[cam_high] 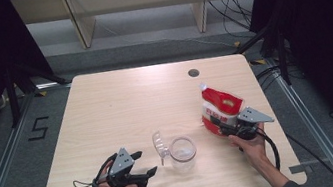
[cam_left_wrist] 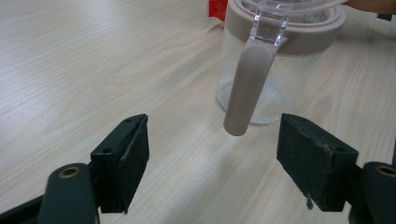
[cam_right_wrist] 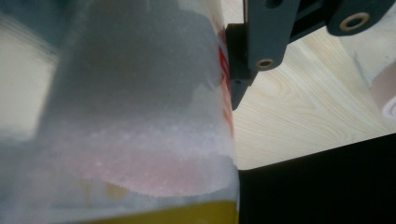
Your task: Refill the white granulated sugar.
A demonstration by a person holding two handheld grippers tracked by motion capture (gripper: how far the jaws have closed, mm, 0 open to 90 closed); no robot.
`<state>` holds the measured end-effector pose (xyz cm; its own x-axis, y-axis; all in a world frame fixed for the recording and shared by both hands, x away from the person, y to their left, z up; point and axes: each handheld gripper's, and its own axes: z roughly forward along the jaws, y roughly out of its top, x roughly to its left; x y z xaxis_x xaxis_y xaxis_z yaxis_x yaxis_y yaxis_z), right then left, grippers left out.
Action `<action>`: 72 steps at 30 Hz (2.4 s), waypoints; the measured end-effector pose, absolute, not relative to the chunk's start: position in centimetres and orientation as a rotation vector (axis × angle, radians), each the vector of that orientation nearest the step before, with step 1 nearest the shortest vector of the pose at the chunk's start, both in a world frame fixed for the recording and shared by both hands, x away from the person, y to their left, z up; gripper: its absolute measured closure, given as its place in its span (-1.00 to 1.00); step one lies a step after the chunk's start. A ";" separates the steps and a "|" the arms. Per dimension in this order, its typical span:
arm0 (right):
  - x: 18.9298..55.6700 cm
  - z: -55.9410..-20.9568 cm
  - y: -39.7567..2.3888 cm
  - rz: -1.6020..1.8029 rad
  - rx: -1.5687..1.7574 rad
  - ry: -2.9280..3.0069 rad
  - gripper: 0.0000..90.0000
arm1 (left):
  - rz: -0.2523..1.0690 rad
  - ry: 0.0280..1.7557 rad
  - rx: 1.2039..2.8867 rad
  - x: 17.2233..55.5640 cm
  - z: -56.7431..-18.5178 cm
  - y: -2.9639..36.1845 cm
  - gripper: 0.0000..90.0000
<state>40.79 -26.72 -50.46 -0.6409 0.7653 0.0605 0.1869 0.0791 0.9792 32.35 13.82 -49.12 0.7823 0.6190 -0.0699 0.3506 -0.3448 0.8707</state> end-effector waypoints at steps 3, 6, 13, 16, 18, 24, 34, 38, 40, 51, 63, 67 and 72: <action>40.5 -50.0 -26.8 1.606 0.923 1.875 0.18 | 0.350 0.712 1.977 32.5 -49.1 14.0 -0.44; 39.9 -49.3 -27.1 1.598 0.902 1.869 0.18 | 0.346 0.709 1.973 32.5 -49.1 14.0 -0.45; 38.6 -48.0 -27.0 1.543 0.864 1.896 0.18 | 0.351 0.703 1.978 32.5 -49.1 14.1 -0.45; 37.8 -47.6 -26.5 1.537 0.802 1.916 0.18 | 0.332 0.736 1.955 32.4 -49.2 14.0 -0.45; 37.1 -47.3 -26.3 1.492 0.759 1.926 0.18 | 0.349 0.709 1.968 32.5 -49.1 14.1 -0.45; 34.8 -46.9 -25.6 1.431 0.638 1.974 0.18 | 0.351 0.702 1.973 32.4 -49.1 14.1 -0.45; 32.8 -46.2 -24.8 1.315 0.510 1.976 0.19 | 0.347 0.735 1.960 32.3 -49.2 14.1 -0.45; 32.1 -46.1 -24.7 1.248 0.471 1.978 0.19 | 0.348 0.738 1.960 32.3 -49.2 14.1 -0.45; 31.8 -46.1 -24.7 1.225 0.462 1.987 0.19 | 0.354 0.725 1.967 32.4 -49.2 14.2 -0.45; 30.5 -46.0 -24.6 1.080 0.370 1.985 0.19 | 0.348 0.746 1.958 32.3 -49.2 14.1 -0.46; 29.8 -45.7 -23.9 0.922 0.245 1.957 0.20 | 0.362 0.735 1.964 32.2 -49.3 14.0 -0.47; 29.5 -45.7 -23.5 0.873 0.204 1.953 0.20 | 0.365 0.730 1.963 32.2 -49.3 14.0 -0.47; 29.2 -45.6 -23.6 0.825 0.188 1.936 0.20 | 0.363 0.729 1.974 32.3 -49.4 14.1 -0.47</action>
